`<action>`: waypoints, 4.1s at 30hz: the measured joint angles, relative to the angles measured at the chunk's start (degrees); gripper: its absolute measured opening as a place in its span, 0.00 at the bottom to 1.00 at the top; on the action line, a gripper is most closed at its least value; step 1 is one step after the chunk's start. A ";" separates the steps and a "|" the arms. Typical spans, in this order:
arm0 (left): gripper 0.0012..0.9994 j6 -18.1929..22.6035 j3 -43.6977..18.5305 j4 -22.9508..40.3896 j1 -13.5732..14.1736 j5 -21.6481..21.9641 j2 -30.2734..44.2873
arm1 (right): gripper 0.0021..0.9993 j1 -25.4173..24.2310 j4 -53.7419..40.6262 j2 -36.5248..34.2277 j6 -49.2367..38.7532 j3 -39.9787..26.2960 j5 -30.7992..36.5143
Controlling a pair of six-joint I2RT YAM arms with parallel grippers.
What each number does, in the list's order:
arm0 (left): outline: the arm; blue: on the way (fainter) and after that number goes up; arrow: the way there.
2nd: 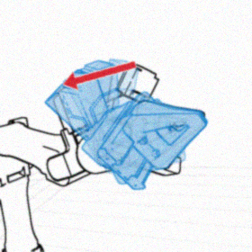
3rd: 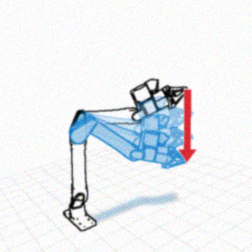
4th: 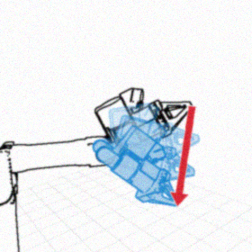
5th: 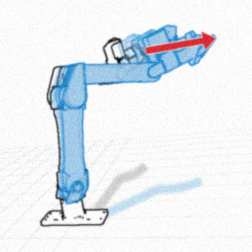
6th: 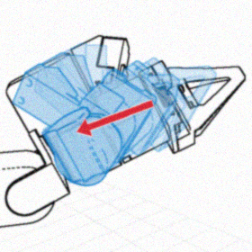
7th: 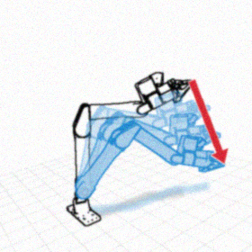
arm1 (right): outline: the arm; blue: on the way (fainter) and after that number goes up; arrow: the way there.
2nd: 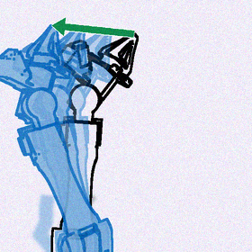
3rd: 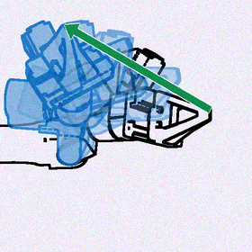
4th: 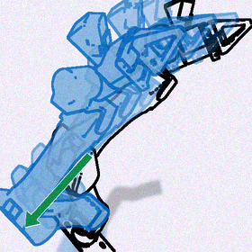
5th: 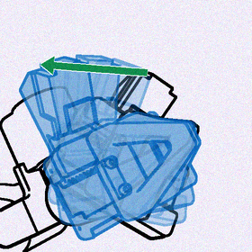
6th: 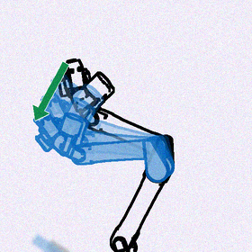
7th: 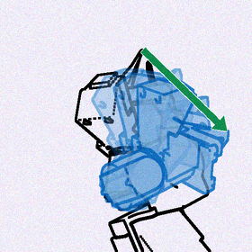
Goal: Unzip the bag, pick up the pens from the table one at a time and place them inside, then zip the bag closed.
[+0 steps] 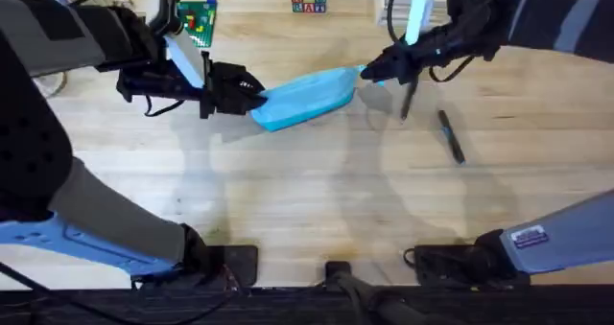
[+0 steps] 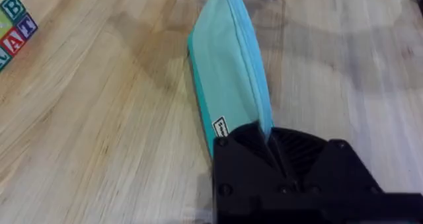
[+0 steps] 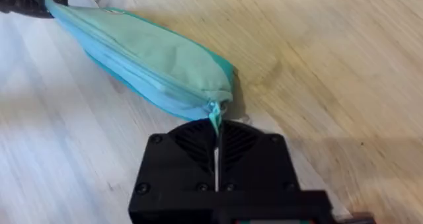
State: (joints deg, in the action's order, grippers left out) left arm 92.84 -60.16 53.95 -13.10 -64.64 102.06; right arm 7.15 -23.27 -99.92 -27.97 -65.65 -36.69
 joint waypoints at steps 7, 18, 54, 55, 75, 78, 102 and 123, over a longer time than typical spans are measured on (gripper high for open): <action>0.04 0.00 0.00 0.00 0.00 0.00 0.00 | 0.03 1.78 0.13 0.04 0.64 0.00 1.38; 0.04 0.00 0.00 0.04 0.00 0.02 0.00 | 0.03 2.90 -0.68 4.58 0.78 0.00 5.46; 0.04 0.00 0.00 0.04 -0.04 0.17 0.00 | 0.03 11.64 0.07 7.72 4.89 -0.11 7.22; 0.04 0.00 0.00 0.04 -0.04 0.17 0.00 | 0.03 11.94 0.04 7.72 4.94 -0.11 7.30; 0.04 0.01 0.00 0.28 -0.33 0.35 0.00 | 0.03 21.08 0.59 7.72 5.69 -0.20 8.65; 0.04 0.02 0.00 0.28 -0.33 0.35 0.00 | 0.03 22.40 2.13 7.72 5.71 -0.20 8.86; 0.04 0.02 0.00 0.25 -0.92 0.35 0.00 | 0.03 29.67 10.66 5.28 5.91 -0.20 10.18; 0.04 0.02 0.00 0.22 -0.92 0.18 0.00 | 0.03 33.80 20.49 0.69 9.80 -0.20 9.77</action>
State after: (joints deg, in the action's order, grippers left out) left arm 92.86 -60.16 54.17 -14.02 -64.46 102.06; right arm 40.95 -2.78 -99.23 -18.17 -65.84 -26.93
